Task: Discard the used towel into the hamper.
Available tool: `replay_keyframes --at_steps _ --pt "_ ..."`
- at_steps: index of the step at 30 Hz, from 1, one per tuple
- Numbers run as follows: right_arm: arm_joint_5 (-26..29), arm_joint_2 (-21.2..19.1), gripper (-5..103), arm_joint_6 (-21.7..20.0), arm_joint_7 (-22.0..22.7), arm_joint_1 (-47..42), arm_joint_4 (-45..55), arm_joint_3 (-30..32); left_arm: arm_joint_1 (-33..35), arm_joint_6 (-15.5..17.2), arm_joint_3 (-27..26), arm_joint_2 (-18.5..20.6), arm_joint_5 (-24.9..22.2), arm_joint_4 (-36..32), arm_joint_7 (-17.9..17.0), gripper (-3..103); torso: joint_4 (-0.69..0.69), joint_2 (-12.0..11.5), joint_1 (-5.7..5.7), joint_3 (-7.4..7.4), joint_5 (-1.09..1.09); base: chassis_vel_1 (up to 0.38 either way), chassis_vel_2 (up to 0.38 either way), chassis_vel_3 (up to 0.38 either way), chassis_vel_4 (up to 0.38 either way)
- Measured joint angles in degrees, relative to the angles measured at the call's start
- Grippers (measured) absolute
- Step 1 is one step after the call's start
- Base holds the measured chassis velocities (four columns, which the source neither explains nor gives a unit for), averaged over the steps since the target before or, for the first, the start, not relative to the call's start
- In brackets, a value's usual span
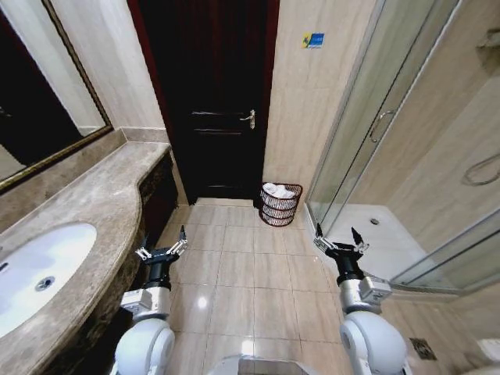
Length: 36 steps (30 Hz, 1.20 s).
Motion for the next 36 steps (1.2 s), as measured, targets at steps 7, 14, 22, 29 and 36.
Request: replay_keyframes --at_steps 7,14,22,29,36 --pt "0.00 0.00 100 0.00 0.00 0.01 0.00 0.00 0.01 0.00 0.00 0.00 0.00 0.00 0.00 100 0.00 -0.01 0.02 0.00 0.00 0.000 0.000 0.000 0.000" --pt "0.00 0.00 100 0.00 0.00 0.00 0.00 0.00 0.01 0.00 0.00 0.00 0.00 0.00 0.00 100 0.00 -0.01 0.00 0.00 0.00 0.000 0.000 0.000 0.000" --pt "0.00 0.00 100 0.00 0.00 0.00 0.00 0.00 0.01 0.00 0.00 0.00 0.00 0.00 0.00 100 0.00 -0.01 0.01 0.00 0.00 0.000 0.000 0.000 0.000" --pt "0.00 0.00 100 0.00 0.00 0.00 0.00 0.00 0.01 0.00 0.00 0.00 0.00 0.00 0.00 100 0.00 -0.01 0.00 0.00 0.00 0.000 0.000 0.000 0.000" --pt "0.00 0.00 100 0.00 0.00 0.00 0.00 0.00 0.01 0.00 0.00 0.00 0.00 0.00 0.00 100 0.00 -0.01 0.00 0.00 0.00 0.000 0.000 0.000 0.000"
